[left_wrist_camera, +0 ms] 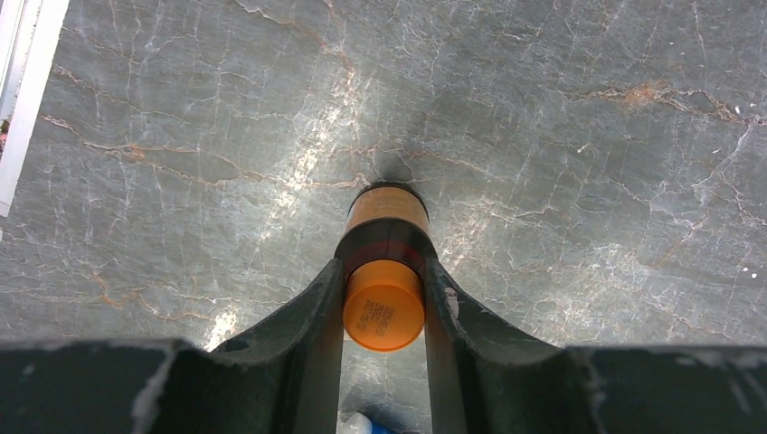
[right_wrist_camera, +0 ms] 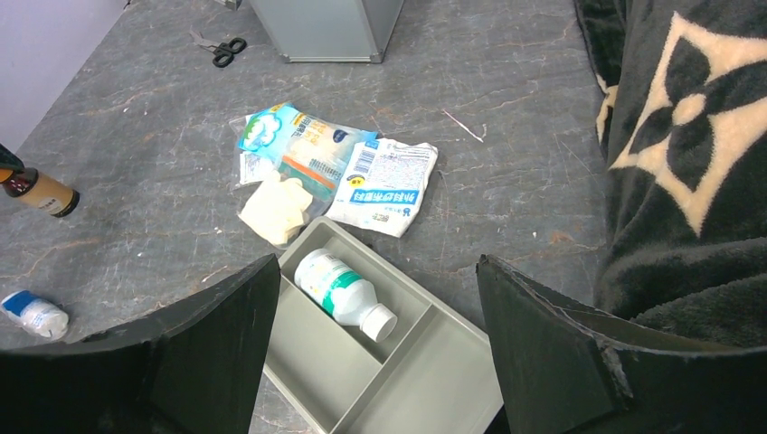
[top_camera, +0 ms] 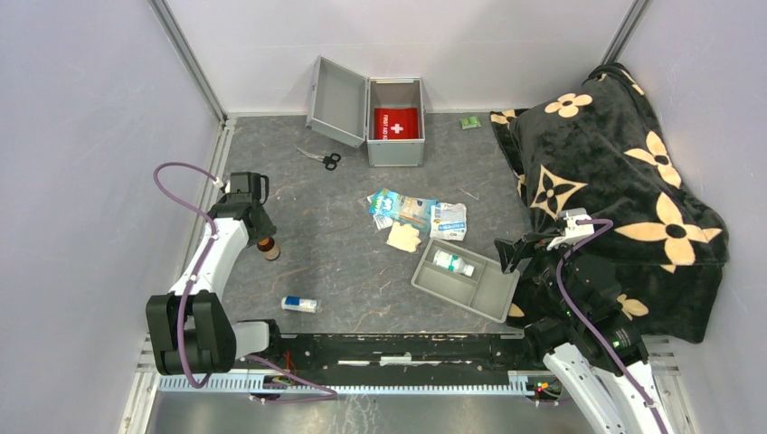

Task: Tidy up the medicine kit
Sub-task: Pick up the pill bottle at the center of the board, then place the pill bottle in the medicine box compartment.

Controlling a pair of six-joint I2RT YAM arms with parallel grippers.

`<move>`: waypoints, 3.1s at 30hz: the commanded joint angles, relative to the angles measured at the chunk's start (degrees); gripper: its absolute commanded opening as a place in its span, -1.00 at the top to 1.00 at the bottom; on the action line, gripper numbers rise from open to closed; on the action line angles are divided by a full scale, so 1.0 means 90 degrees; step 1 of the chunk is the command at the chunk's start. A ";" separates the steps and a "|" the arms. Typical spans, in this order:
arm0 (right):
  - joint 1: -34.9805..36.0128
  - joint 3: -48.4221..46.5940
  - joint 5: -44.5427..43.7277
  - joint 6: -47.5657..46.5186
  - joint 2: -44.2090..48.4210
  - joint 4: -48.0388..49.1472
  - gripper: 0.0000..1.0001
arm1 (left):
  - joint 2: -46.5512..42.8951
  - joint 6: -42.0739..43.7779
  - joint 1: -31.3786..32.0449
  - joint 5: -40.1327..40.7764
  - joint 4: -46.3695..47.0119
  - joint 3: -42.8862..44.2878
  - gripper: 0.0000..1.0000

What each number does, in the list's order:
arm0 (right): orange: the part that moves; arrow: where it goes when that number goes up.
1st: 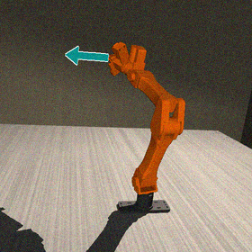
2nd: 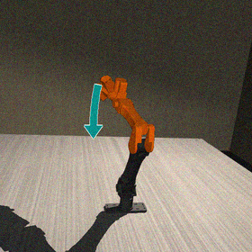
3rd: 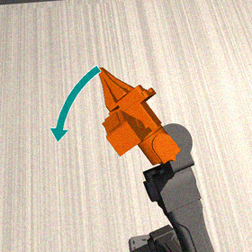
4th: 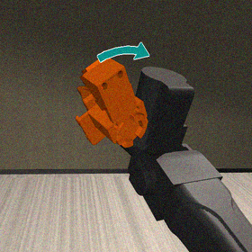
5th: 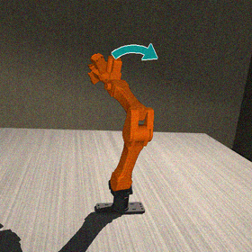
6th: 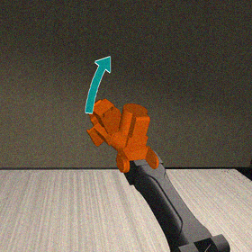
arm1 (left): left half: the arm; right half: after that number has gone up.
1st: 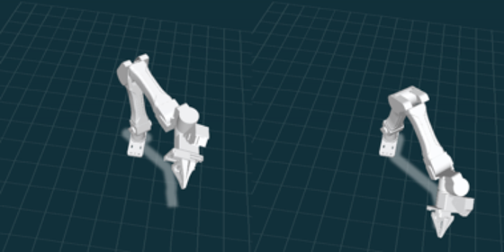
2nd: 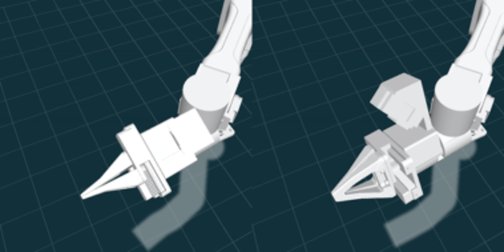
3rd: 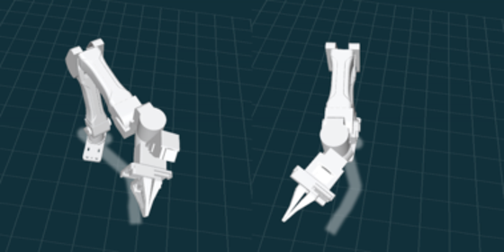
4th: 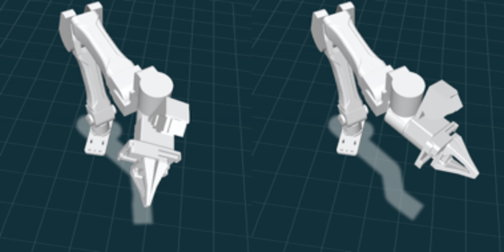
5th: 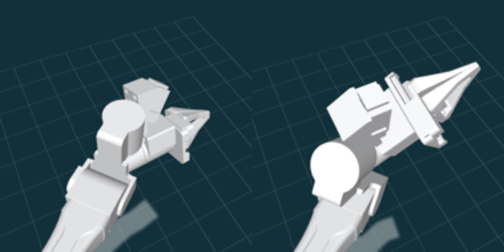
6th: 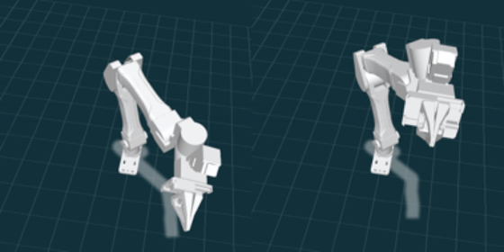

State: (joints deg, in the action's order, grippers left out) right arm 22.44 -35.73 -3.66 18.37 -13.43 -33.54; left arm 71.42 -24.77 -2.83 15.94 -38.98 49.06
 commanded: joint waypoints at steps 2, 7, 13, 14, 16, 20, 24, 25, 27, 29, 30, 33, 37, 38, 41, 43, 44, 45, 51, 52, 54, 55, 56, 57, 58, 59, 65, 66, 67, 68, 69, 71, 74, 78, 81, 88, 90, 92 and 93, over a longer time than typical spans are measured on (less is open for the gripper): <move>-0.0004 0.0019 0.0203 -0.0139 0.0008 0.0153 -0.74 | -0.0145 0.0135 -0.0018 -0.0341 0.0057 0.0109 0.94; -0.0010 0.0540 0.1334 -0.0275 0.0198 0.1127 -0.74 | -0.0310 0.0502 0.0222 -0.1075 -0.0039 0.0367 0.95; -0.0010 0.1400 0.3163 0.0002 -0.0281 0.2963 -0.60 | -0.0568 0.0351 0.1538 -0.1575 -0.0245 0.0798 0.95; -0.0011 0.1525 0.3284 0.0071 -0.0399 0.3217 -0.59 | -0.0567 0.0272 0.1824 -0.1600 -0.0248 0.0858 0.95; -0.0009 0.1729 0.3489 0.0191 -0.0624 0.3665 -0.60 | -0.0500 0.0124 0.2423 -0.1725 -0.0249 0.0994 0.95; 0.0061 0.1962 0.3838 0.0310 -0.0997 0.4665 -0.61 | -0.0302 -0.0122 0.3328 -0.2098 -0.0200 0.1276 0.95; 0.0465 0.1984 0.3731 0.0126 -0.1502 0.5183 -0.61 | -0.0144 -0.0196 0.4059 -0.2613 0.0048 0.1542 0.96; 0.0675 0.1964 0.3624 0.0005 -0.1690 0.5243 -0.61 | -0.0110 -0.0196 0.4227 -0.2701 0.0112 0.1593 0.96; 0.1247 0.1893 0.3263 -0.0357 -0.2043 0.5347 -0.62 | -0.0028 -0.0183 0.4535 -0.2806 0.0176 0.1710 0.96; 0.1870 0.1844 0.3017 -0.0759 -0.2387 0.5532 -0.70 | 0.0043 -0.0158 0.4731 -0.2932 0.0228 0.1816 0.96; 0.2132 0.1836 0.2968 -0.0930 -0.2542 0.5634 -0.77 | 0.0060 -0.0137 0.4801 -0.3018 0.0254 0.1853 0.96; 0.2528 0.1787 0.2814 -0.1365 -0.3017 0.5835 -0.81 | 0.0040 -0.0052 0.4999 -0.3421 0.0419 0.1873 0.96; 0.2816 0.1816 0.2506 -0.1909 -0.3394 0.6205 -0.81 | -0.0064 0.0044 0.5187 -0.3777 0.0513 0.1868 0.95; 0.2840 0.1811 0.2469 -0.1965 -0.3484 0.6328 -0.81 | -0.0079 0.0063 0.5233 -0.3874 0.0542 0.1857 0.95; 0.2966 0.1736 0.2420 -0.1992 -0.3800 0.6666 -0.82 | -0.0108 0.0077 0.5342 -0.4096 0.0654 0.1819 0.95; 0.3059 0.1653 0.2454 -0.1993 -0.4011 0.6760 -0.82 | -0.0113 0.0068 0.5404 -0.4149 0.0702 0.1814 0.95; 0.3122 0.1581 0.2451 -0.1993 -0.4125 0.6756 -0.82 | -0.0104 0.0067 0.5432 -0.4154 0.0714 0.1815 0.95; 0.3181 0.1518 0.2446 -0.1984 -0.4228 0.6747 -0.81 | -0.0105 0.0072 0.5454 -0.4179 0.0721 0.1815 0.96; 0.3403 0.1301 0.2392 -0.1992 -0.4679 0.6643 -0.68 | -0.0103 0.0087 0.5538 -0.4236 0.0781 0.1795 0.95; 0.3421 0.1285 0.2372 -0.1990 -0.4712 0.6619 -0.65 | -0.0103 0.0087 0.5552 -0.4264 0.0791 0.1795 0.95; 0.3443 0.1273 0.2331 -0.1997 -0.4764 0.6617 -0.57 | -0.0103 0.0087 0.5575 -0.4287 0.0799 0.1793 0.95; 0.3448 0.1266 0.2299 -0.1995 -0.4769 0.6617 -0.53 | -0.0097 0.0095 0.5586 -0.4300 0.0796 0.1795 0.95; 0.3455 0.1257 0.2256 -0.1990 -0.4777 0.6586 -0.49 | -0.0089 0.0105 0.5601 -0.4320 0.0797 0.1795 0.95; 0.3454 0.1231 0.2213 -0.1994 -0.4785 0.6539 -0.44 | -0.0077 0.0113 0.5612 -0.4322 0.0791 0.1795 0.95; 0.3456 0.1210 0.2188 -0.1991 -0.4784 0.6498 -0.42 | -0.0061 0.0123 0.5621 -0.4324 0.0796 0.1795 0.95; 0.3455 0.1188 0.2175 -0.1992 -0.4788 0.6441 -0.43 | -0.0043 0.0132 0.5626 -0.4325 0.0796 0.1795 0.95; 0.3459 0.1115 0.1497 -0.1910 -0.4012 0.5496 -0.96 | 0.0176 0.0393 0.5765 -0.3597 0.0483 0.2110 0.95; 0.3459 0.1132 0.1203 -0.1837 -0.3676 0.5301 -0.96 | 0.0254 0.0436 0.5835 -0.3363 0.0337 0.2225 0.95; 0.3466 0.1137 0.0903 -0.1721 -0.3358 0.5053 -0.96 | 0.0339 0.0454 0.5909 -0.3145 0.0253 0.2341 0.95; 0.3462 0.1137 0.0492 -0.1605 -0.2976 0.4805 -0.96 | 0.0424 0.0432 0.5993 -0.2917 0.0196 0.2438 0.95; 0.3466 0.1123 0.0012 -0.1473 -0.2584 0.4486 -0.96 | 0.0534 0.0396 0.6116 -0.2730 0.0157 0.2540 0.95; 0.3458 0.1053 -0.0746 -0.1235 -0.1892 0.3872 -0.96 | 0.0767 0.0309 0.6340 -0.2330 0.0065 0.2753 0.95; 0.3461 0.0656 -0.2197 -0.0690 -0.1136 0.2588 -0.96 | 0.1300 0.0077 0.6857 -0.1454 -0.0236 0.3240 0.95; 0.3464 -0.0163 -0.3392 -0.0059 -0.0486 0.1370 -0.96 | 0.2274 -0.0348 0.7475 -0.0442 -0.0733 0.3958 0.96; 0.3463 -0.0632 -0.3664 0.0005 0.0032 0.1367 -0.96 | 0.3017 -0.0598 0.7909 0.0487 -0.1140 0.4485 0.96; 0.3467 -0.1596 -0.4080 0.0011 0.0224 0.0834 -0.96 | 0.4327 -0.1008 0.8584 0.1996 -0.2408 0.5956 0.96; 0.3464 -0.1700 -0.4204 0.0057 0.0374 0.0827 -0.96 | 0.4636 -0.1068 0.8713 0.2246 -0.2705 0.6285 0.96; 0.3464 -0.1760 -0.4292 0.0027 0.0523 0.0936 -0.96 | 0.4895 -0.1097 0.8811 0.2442 -0.2880 0.6469 0.96; 0.3456 -0.1802 -0.4346 -0.0021 0.0585 0.1002 -0.96 | 0.4993 -0.1095 0.8884 0.2519 -0.2921 0.6544 0.96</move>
State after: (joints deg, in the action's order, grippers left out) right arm 53.25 -49.89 -37.04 17.56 -10.33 -22.04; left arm 113.82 -31.14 75.48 30.13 -59.68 103.11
